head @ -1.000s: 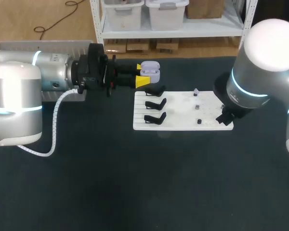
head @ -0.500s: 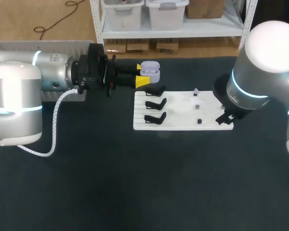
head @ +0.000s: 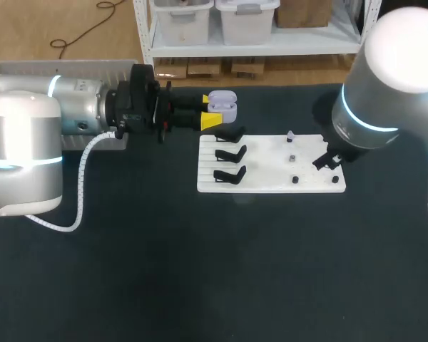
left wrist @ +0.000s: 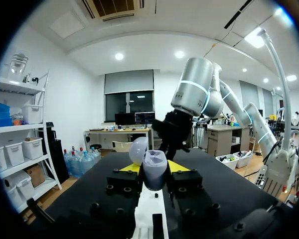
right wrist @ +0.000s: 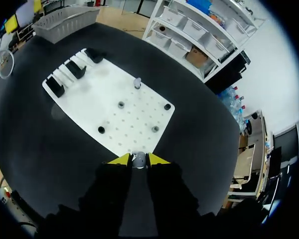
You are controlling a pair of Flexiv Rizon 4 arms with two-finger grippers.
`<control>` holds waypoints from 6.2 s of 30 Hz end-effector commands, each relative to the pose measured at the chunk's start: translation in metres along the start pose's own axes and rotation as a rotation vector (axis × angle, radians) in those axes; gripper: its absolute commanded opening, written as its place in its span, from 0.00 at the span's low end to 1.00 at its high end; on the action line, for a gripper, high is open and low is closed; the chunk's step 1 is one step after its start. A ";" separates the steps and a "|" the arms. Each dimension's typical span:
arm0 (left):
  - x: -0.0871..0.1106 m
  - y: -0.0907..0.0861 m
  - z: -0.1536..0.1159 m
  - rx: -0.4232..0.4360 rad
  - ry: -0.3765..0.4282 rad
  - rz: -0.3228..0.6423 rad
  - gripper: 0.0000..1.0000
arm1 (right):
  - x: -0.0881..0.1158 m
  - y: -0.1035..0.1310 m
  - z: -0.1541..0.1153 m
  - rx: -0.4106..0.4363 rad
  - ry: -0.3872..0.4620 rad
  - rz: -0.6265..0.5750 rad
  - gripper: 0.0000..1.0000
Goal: Pick up each earbud case from the left stands, insert the matching earbuds, close the lid, and place the case in the box.
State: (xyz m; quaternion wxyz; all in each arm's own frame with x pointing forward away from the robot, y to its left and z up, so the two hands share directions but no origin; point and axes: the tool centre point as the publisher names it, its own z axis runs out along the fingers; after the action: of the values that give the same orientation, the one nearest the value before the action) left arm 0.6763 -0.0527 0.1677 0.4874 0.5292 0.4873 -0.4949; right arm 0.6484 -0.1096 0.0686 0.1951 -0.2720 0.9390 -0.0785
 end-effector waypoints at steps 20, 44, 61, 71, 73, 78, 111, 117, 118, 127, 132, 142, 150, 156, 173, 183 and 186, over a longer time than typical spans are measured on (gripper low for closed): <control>0.000 -0.002 0.000 -0.006 -0.002 0.003 0.00 | -0.062 0.061 -0.125 0.044 0.111 0.329 0.00; 0.000 -0.002 0.000 -0.006 -0.002 0.003 0.00 | -0.098 0.067 -0.135 0.265 0.134 0.821 0.00; 0.003 -0.033 0.018 -0.013 -0.015 -0.069 0.00 | -0.084 0.064 -0.137 0.203 0.155 0.901 0.00; 0.008 -0.041 0.020 -0.010 -0.016 -0.100 0.00 | -0.092 0.076 -0.135 0.145 0.196 0.857 0.00; 0.008 -0.041 0.020 -0.010 -0.016 -0.100 0.00 | -0.092 0.076 -0.135 0.145 0.196 0.857 0.00; 0.008 -0.041 0.020 -0.010 -0.016 -0.100 0.00 | -0.092 0.076 -0.135 0.145 0.196 0.857 0.00; 0.008 -0.041 0.020 -0.010 -0.016 -0.100 0.00 | -0.131 0.116 -0.143 0.158 0.374 0.859 0.00; 0.008 -0.041 0.020 -0.010 -0.016 -0.100 0.00 | -0.132 0.122 -0.142 0.154 0.375 0.843 0.00; 0.008 -0.041 0.020 -0.010 -0.016 -0.100 0.00 | -0.132 0.122 -0.141 0.153 0.376 0.842 0.00; 0.008 -0.041 0.020 -0.010 -0.016 -0.100 0.00 | -0.129 0.124 -0.135 0.150 0.391 0.833 0.00; 0.008 -0.041 0.020 -0.010 -0.016 -0.100 0.00 | -0.129 0.124 -0.129 0.147 0.394 0.830 0.00; 0.008 -0.041 0.020 -0.010 -0.016 -0.100 0.00 | -0.133 0.124 -0.121 0.134 0.386 0.819 0.00; 0.008 -0.041 0.020 -0.010 -0.016 -0.100 0.00 | -0.136 0.125 -0.117 0.128 0.399 0.811 0.00; 0.008 -0.041 0.020 -0.010 -0.016 -0.100 0.00 | -0.137 0.128 -0.119 0.130 0.411 0.803 0.00; 0.008 -0.041 0.020 -0.010 -0.016 -0.100 0.00 | -0.126 0.136 -0.121 0.173 0.425 0.788 0.00; 0.008 -0.041 0.020 -0.010 -0.016 -0.100 0.00 | -0.121 0.130 -0.120 0.177 0.437 0.813 0.00; 0.008 -0.041 0.020 -0.010 -0.016 -0.100 0.00 | -0.123 0.131 -0.119 0.165 0.433 0.818 0.00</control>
State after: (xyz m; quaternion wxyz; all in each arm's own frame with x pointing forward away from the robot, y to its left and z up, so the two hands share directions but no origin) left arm 0.6369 -0.0695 0.1558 0.4667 0.4987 0.5118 -0.5212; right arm 0.6323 0.0753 0.1868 0.0287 0.1590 0.9783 -0.1294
